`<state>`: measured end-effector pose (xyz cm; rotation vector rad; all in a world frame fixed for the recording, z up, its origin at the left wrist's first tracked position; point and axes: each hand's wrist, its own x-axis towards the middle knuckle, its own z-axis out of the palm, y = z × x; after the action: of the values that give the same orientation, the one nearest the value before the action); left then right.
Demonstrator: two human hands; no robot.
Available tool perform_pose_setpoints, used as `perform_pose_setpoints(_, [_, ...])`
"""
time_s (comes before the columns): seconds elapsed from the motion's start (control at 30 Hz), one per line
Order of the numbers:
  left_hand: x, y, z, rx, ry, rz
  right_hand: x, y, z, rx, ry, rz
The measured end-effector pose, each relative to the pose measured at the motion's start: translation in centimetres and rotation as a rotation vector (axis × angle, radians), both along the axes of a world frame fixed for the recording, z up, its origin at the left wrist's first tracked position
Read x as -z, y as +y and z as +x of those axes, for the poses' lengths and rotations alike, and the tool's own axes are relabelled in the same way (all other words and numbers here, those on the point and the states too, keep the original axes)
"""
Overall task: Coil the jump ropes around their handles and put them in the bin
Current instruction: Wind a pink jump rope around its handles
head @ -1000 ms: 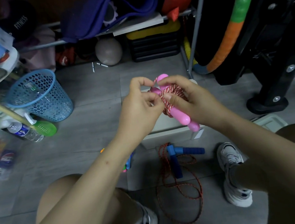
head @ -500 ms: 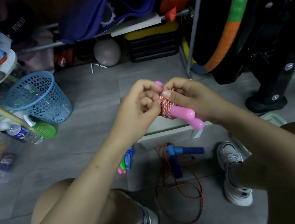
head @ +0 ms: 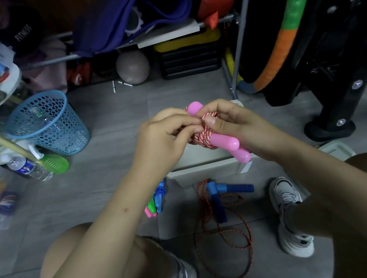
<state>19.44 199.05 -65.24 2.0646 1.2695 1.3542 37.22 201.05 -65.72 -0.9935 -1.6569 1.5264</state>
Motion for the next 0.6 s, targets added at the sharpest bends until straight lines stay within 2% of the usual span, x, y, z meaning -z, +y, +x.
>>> perform_pose_setpoints(0.07, [0.4, 0.1, 0.1, -0.015, 0.145, 0.085, -0.1, -0.1, -0.1, 0.004, 0.058, -0.044])
perform_pose_setpoints(0.17, [0.7, -0.1, 0.5, -0.047, 0.215, 0.054, -0.2, 0.0, -0.2, 0.044, 0.105, -0.184])
perform_pose_setpoints(0.37, [1.2, -0.3, 0.8, -0.100, 0.150, 0.009, -0.6, -0.8, -1.2, 0.014, 0.250, -0.574])
perform_pose_setpoints(0.47, [1.2, 0.1, 0.5, -0.016, 0.110, -0.003, -0.5, -0.4, -0.6, 0.075, 0.351, -0.575])
perform_pose_setpoints(0.6, [0.9, 0.0, -0.1, 0.098, 0.033, -0.077, -0.8, -0.1, -0.1, 0.016, 0.412, -0.606])
